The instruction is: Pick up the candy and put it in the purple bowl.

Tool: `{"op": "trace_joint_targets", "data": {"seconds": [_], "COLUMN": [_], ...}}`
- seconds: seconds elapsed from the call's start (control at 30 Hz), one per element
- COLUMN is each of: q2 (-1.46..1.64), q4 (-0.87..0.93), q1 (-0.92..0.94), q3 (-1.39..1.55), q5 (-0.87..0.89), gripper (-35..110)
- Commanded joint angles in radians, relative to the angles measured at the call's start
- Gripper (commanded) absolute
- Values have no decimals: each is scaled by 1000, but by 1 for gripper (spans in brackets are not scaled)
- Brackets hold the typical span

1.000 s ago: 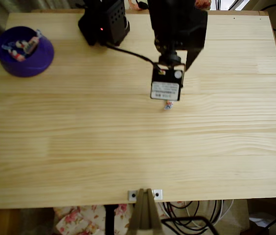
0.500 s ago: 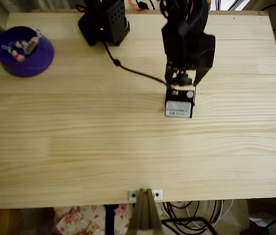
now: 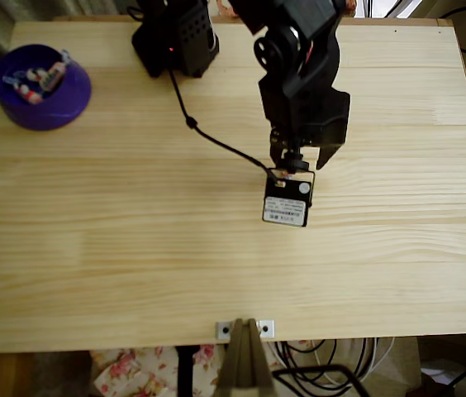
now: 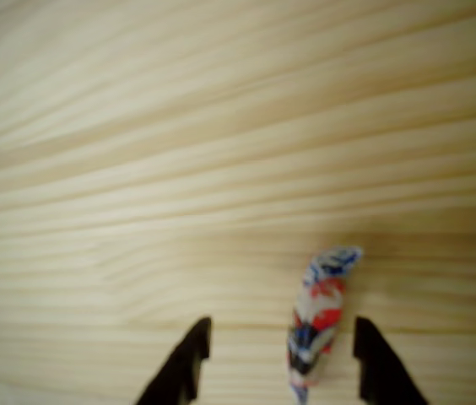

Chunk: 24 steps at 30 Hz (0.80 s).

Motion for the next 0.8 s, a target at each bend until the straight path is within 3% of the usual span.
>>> {"op": "trace_joint_targets", "data": {"seconds": [0.0, 0.27, 0.37, 0.77], "q2": [44, 74, 55, 63], "q4": [-6, -34, -37, -35], "q1": [-8, -23, -17, -20], "q3": [14, 80, 81, 107], "q5": [21, 35, 40, 31], "gripper": [24, 24, 14, 7]}}
